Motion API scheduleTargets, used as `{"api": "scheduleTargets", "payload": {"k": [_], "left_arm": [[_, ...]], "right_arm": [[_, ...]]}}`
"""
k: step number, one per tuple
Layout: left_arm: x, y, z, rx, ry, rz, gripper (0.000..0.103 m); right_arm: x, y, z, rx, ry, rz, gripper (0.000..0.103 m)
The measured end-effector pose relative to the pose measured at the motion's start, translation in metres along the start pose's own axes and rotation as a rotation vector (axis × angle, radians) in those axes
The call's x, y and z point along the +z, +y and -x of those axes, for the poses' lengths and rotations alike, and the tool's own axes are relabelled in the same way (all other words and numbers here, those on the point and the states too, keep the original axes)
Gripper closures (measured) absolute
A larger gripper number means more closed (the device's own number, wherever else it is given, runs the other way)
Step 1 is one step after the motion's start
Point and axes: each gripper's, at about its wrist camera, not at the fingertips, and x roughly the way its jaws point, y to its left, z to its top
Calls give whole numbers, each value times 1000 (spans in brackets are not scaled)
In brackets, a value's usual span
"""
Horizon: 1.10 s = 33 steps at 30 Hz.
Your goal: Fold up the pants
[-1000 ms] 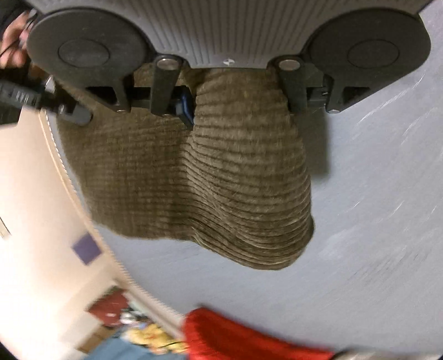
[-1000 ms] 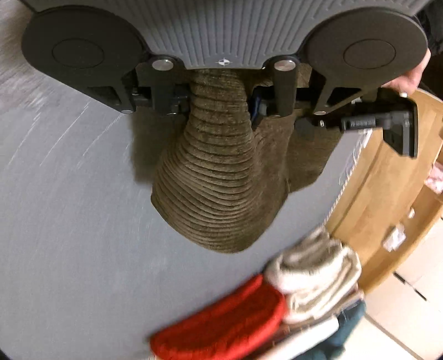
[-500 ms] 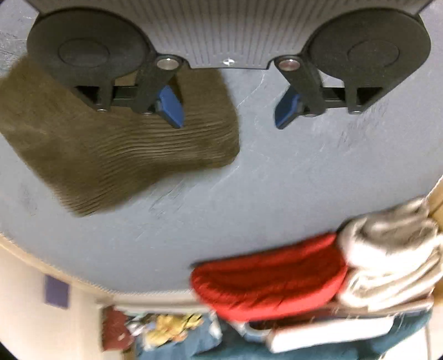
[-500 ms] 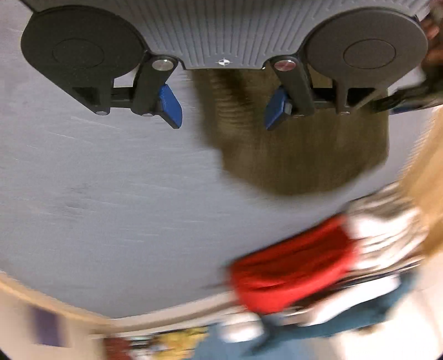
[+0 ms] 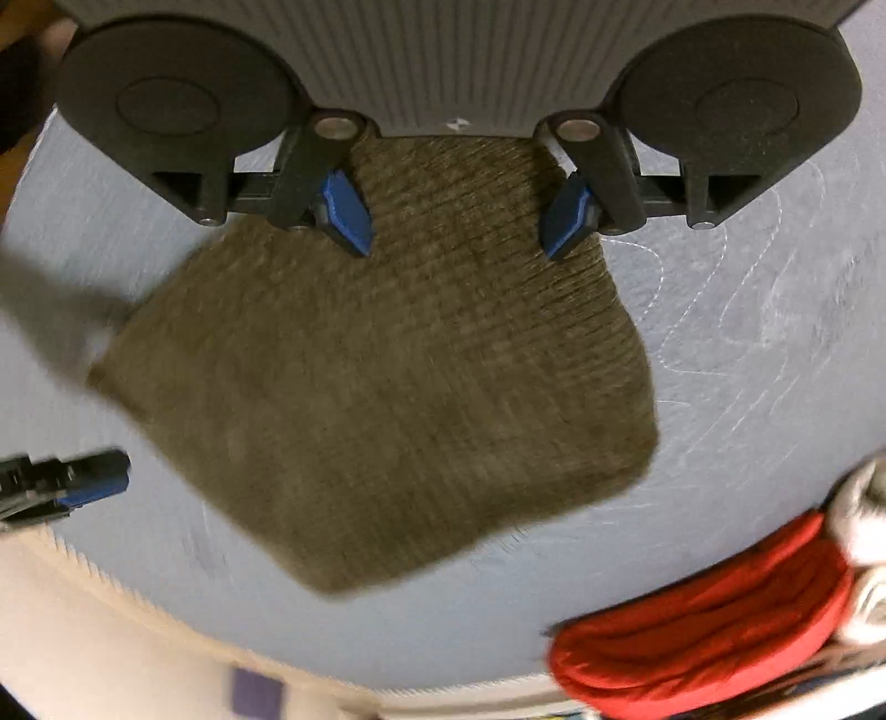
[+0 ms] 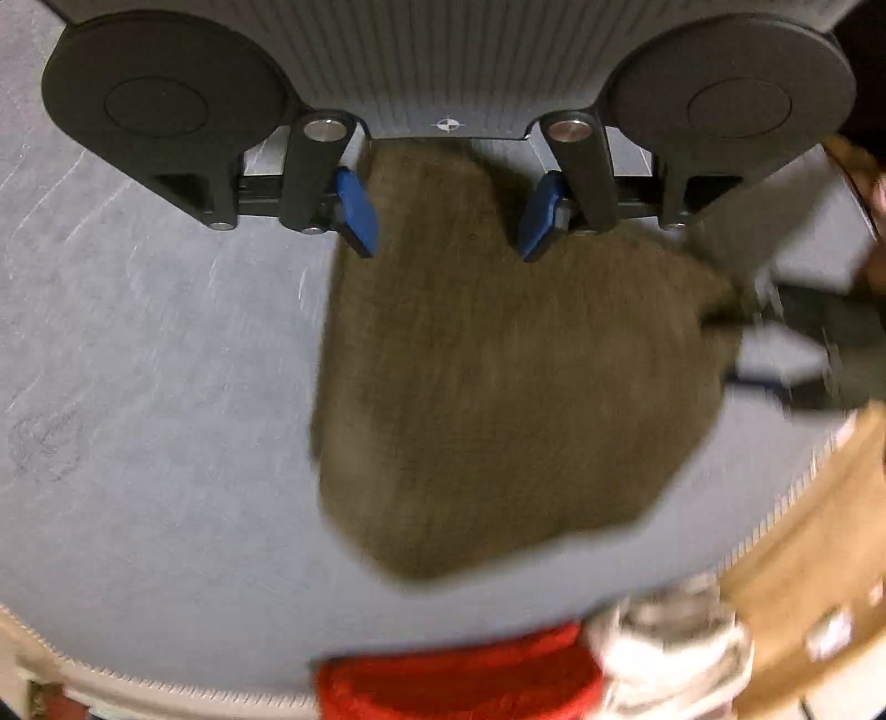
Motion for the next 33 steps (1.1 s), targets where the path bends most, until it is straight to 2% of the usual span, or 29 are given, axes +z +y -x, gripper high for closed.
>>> {"api": "scheduleTargets", "payload": {"k": [4, 7, 12, 15, 16, 19, 22, 25, 26, 27, 28, 29, 33], "left_arm": [[8, 7, 15, -2, -87, 82, 29], [25, 26, 10, 7, -116, 124, 29], [24, 40, 25, 14, -148, 189, 31], [27, 49, 27, 17, -165, 215, 39], [28, 51, 28, 19, -171, 223, 43], [30, 55, 31, 35, -180, 248, 59], [32, 57, 26, 29, -164, 254, 63], [32, 55, 13, 13, -131, 224, 63], [30, 54, 5, 15, -99, 203, 64], [28, 53, -5, 41, -55, 179, 63], [25, 53, -12, 62, -25, 165, 57], [23, 55, -15, 74, -14, 171, 50], [29, 55, -1, 101, -7, 219, 49]], "right_arm": [[39, -19, 12, -4, -209, -177, 32], [58, -28, -11, -15, -252, -266, 32], [72, -19, -74, -141, -220, -282, 32], [80, -14, -108, -223, -188, -241, 37], [79, -12, -115, -266, -188, -218, 41], [78, -16, -138, -352, -187, -252, 42], [79, -15, -150, -397, -207, -269, 42], [80, -25, -155, -376, -211, -342, 42], [78, -30, -154, -360, -209, -368, 42], [77, -32, -151, -348, -208, -384, 41], [76, -33, -150, -342, -210, -392, 41], [75, -31, -146, -338, -211, -393, 40], [72, -7, -120, -365, -201, -325, 30]]}}
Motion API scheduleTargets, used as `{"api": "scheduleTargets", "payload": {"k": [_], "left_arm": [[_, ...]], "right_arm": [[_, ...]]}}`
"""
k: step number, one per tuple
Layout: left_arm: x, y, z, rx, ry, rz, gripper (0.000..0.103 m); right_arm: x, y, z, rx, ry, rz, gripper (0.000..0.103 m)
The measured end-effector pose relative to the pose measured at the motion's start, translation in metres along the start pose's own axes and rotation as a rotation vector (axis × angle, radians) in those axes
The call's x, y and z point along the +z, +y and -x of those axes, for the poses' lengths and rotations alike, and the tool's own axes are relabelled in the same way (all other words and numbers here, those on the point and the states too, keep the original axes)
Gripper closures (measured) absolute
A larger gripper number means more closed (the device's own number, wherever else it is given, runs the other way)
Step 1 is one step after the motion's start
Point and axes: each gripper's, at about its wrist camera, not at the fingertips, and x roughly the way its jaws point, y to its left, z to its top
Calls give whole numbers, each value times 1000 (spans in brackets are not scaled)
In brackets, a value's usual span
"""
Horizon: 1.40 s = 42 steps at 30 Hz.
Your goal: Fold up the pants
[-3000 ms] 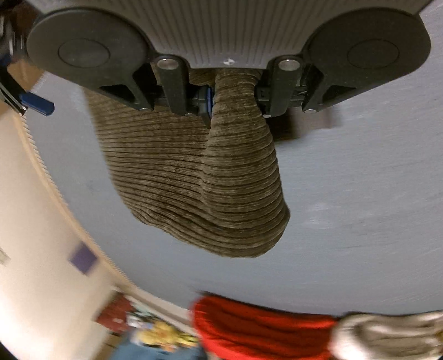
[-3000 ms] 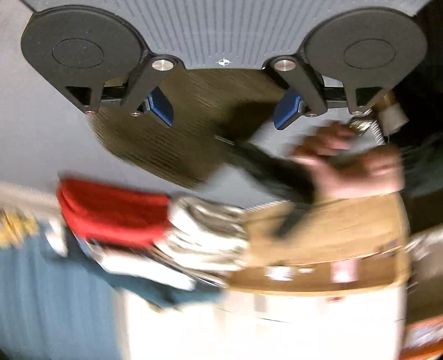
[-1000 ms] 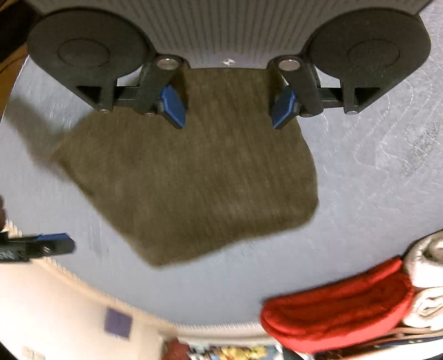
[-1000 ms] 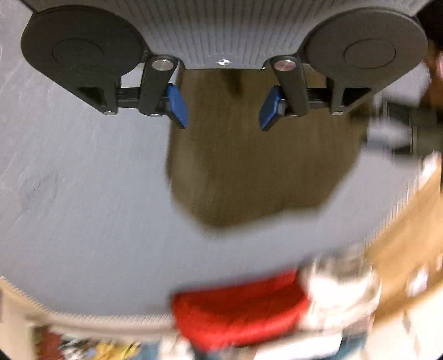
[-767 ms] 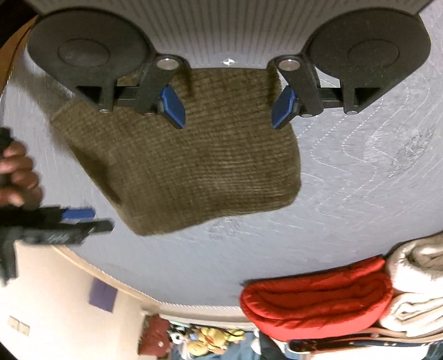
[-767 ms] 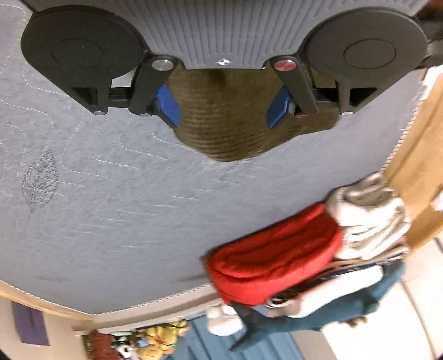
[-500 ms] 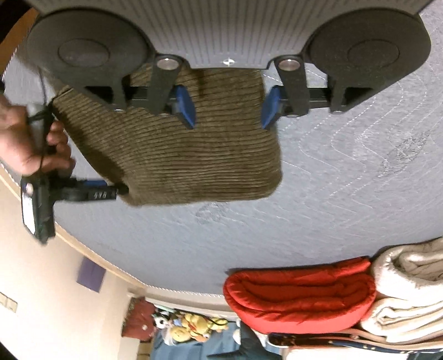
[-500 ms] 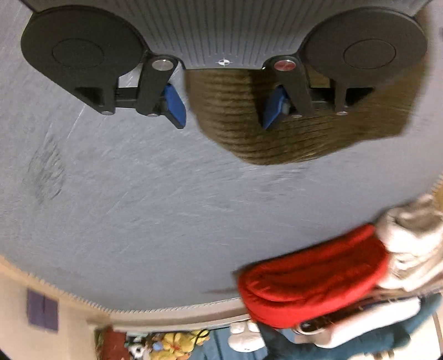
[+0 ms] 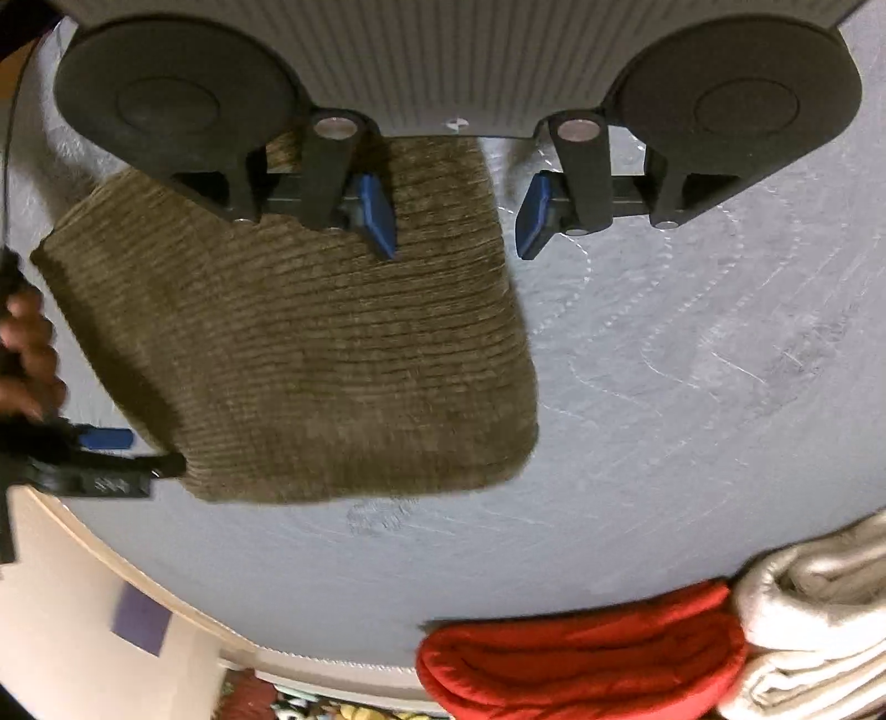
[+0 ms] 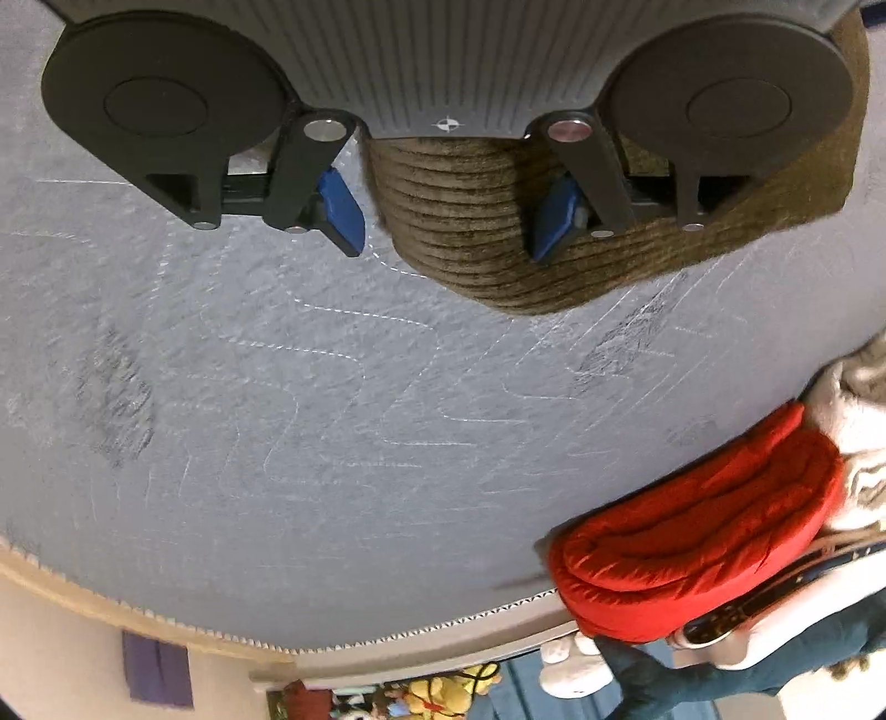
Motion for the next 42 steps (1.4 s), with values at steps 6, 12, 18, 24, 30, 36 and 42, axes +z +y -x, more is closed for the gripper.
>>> {"api": "scheduleTargets", "payload": {"k": [6, 12, 18, 24, 30, 36, 42], "left_arm": [[-6, -15, 55, 22, -172, 11, 25], [-24, -28, 118, 115, -296, 44, 8], [-46, -39, 135, 106, -287, 159, 0], [-73, -53, 105, 105, -143, 198, 0], [-71, -57, 98, 138, -148, 166, 0], [-66, -57, 90, 167, -147, 174, 0], [-66, -64, 91, 144, -149, 155, 0]], "right_arm": [[-4, 17, 90, 73, -116, 171, 18], [-7, 17, 201, 170, -206, 191, 6], [-54, 5, 247, 193, -172, 198, 1], [-114, -12, 218, 83, -148, 240, 1], [-105, -26, 212, 51, -156, 187, 1], [-112, -23, 203, 62, -81, 178, 1], [-116, -15, 213, 84, -97, 232, 1]]}}
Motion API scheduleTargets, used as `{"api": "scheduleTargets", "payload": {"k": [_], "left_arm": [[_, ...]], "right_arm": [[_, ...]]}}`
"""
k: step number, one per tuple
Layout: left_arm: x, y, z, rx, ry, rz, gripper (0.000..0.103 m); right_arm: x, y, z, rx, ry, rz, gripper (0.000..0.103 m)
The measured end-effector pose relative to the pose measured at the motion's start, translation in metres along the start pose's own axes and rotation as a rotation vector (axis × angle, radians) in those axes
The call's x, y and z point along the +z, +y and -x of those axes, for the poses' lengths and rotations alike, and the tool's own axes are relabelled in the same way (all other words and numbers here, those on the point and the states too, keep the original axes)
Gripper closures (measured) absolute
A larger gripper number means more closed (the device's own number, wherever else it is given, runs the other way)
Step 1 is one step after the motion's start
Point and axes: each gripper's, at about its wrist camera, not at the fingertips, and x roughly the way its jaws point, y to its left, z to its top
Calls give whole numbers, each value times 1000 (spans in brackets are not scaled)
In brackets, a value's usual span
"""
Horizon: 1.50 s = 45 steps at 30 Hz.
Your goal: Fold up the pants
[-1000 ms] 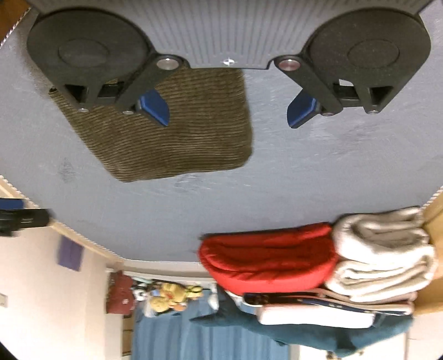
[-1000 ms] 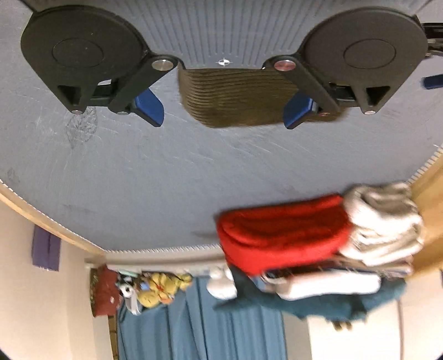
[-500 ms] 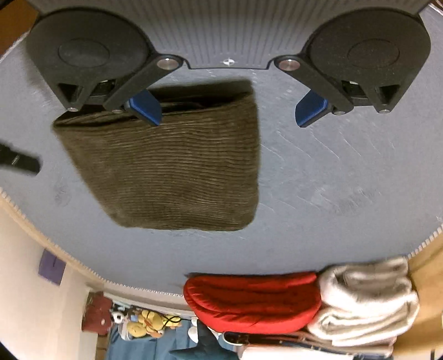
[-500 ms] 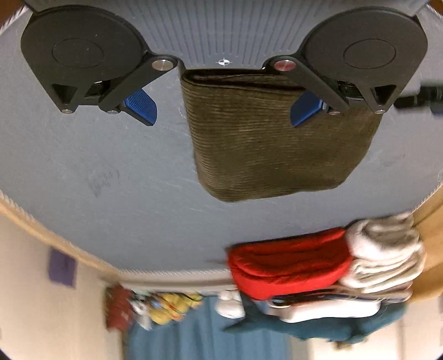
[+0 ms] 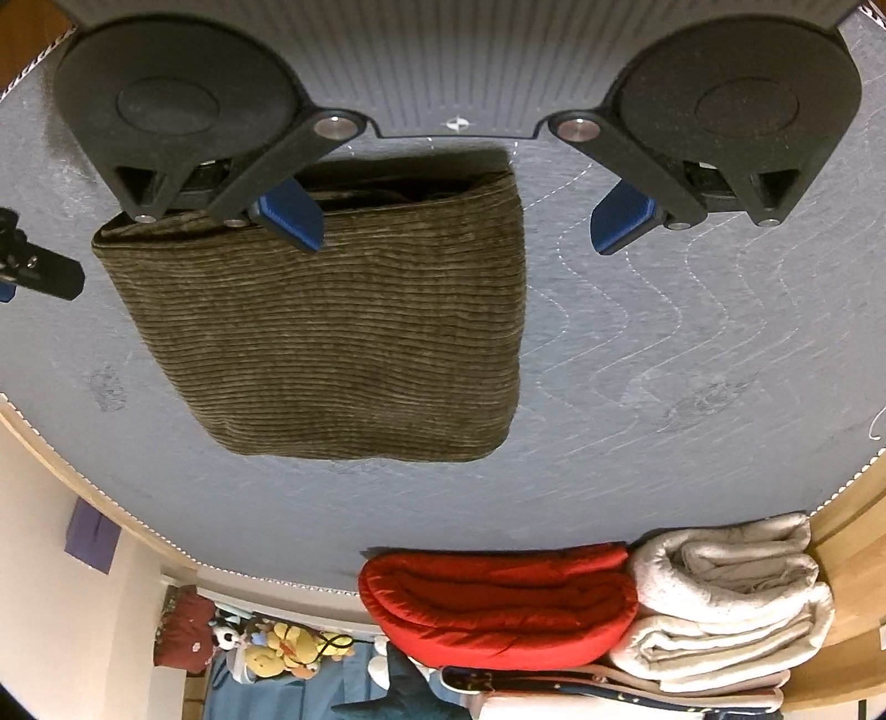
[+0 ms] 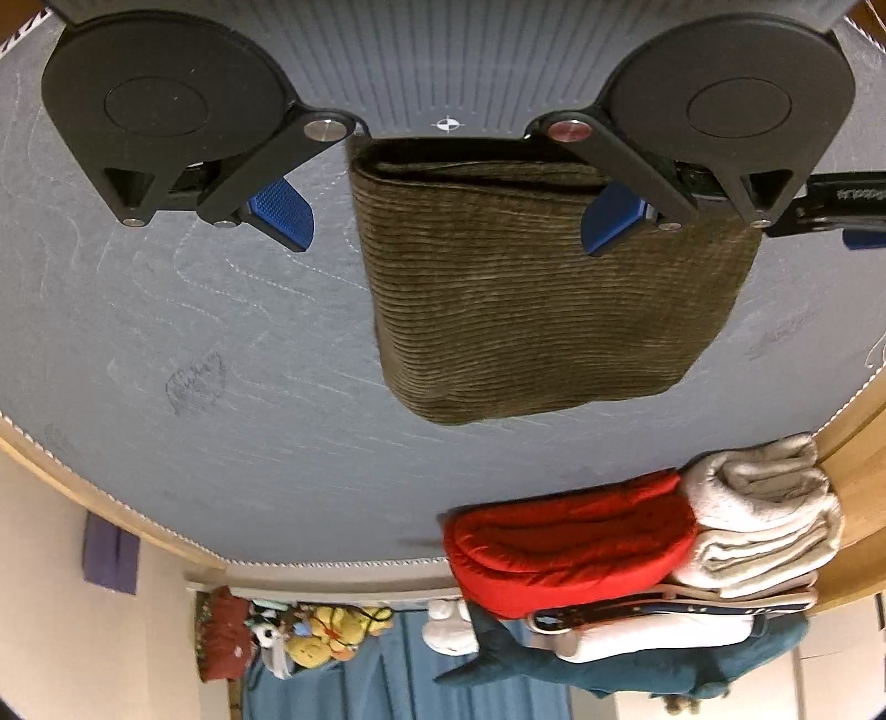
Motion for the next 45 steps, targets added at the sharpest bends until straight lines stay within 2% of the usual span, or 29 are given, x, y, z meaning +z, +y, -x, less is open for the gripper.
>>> {"api": "scheduleTargets", "payload": {"k": [8, 45], "left_arm": [[-3, -5, 2, -24, 3, -13, 0], [-4, -1, 7, -46, -5, -15, 0]], "right_arm": [[0, -2, -1, -9, 10, 2, 1], [-4, 16, -10, -4, 37, 20, 1]]}}
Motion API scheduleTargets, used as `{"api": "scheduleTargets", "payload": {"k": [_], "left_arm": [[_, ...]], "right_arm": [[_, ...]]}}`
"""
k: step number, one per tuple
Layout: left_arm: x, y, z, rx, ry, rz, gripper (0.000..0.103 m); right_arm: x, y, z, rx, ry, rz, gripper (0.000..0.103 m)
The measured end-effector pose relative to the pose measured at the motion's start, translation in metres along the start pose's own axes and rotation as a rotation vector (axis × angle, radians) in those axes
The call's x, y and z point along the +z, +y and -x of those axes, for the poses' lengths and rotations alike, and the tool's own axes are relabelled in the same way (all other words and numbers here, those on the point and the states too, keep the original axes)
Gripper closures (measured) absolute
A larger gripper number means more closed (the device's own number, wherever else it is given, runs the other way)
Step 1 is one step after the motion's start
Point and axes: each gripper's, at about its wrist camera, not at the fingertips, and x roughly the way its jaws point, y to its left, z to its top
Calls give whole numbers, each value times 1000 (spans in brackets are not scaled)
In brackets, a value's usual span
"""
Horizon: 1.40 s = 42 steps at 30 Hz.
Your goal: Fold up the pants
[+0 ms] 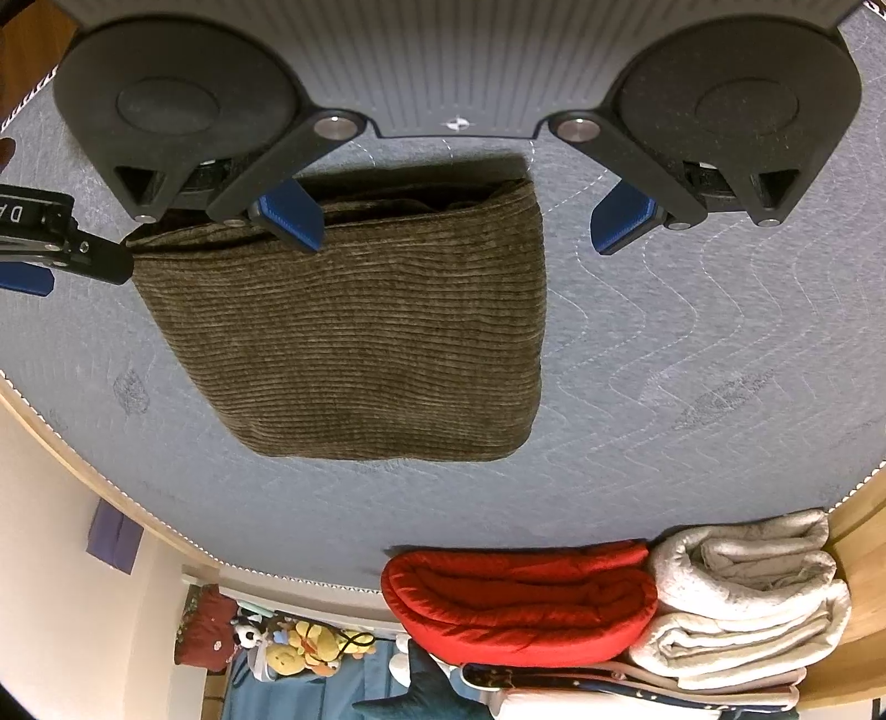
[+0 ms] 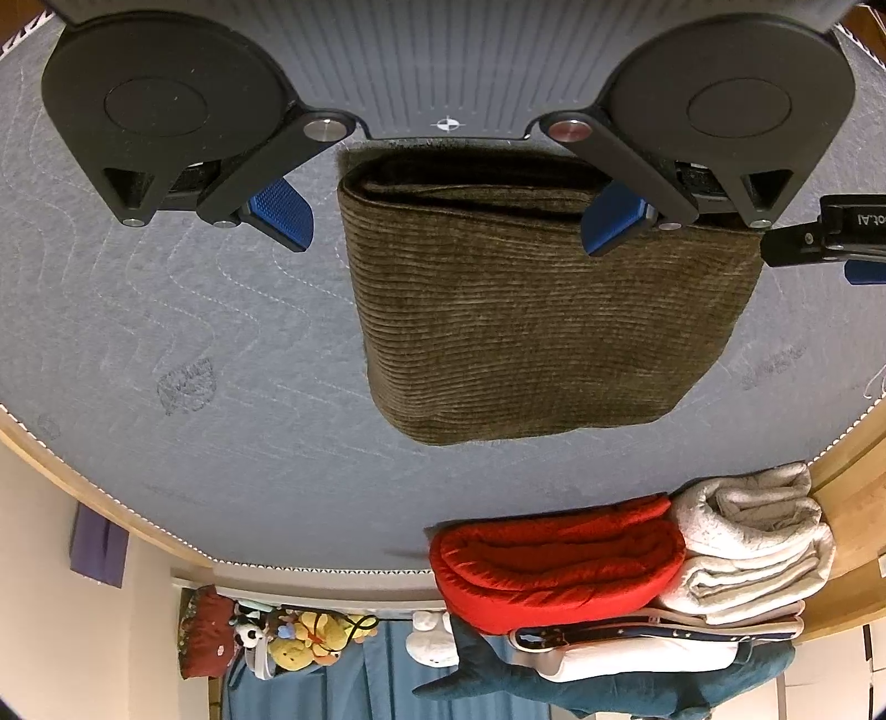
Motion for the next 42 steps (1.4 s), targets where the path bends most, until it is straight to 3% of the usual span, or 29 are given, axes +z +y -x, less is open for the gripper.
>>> {"api": "scheduleTargets", "payload": {"k": [42], "left_arm": [[-1, -2, 2, -15, -15, -17, 0]], "right_arm": [[-1, 3, -4, -2, 12, 4, 1]]}}
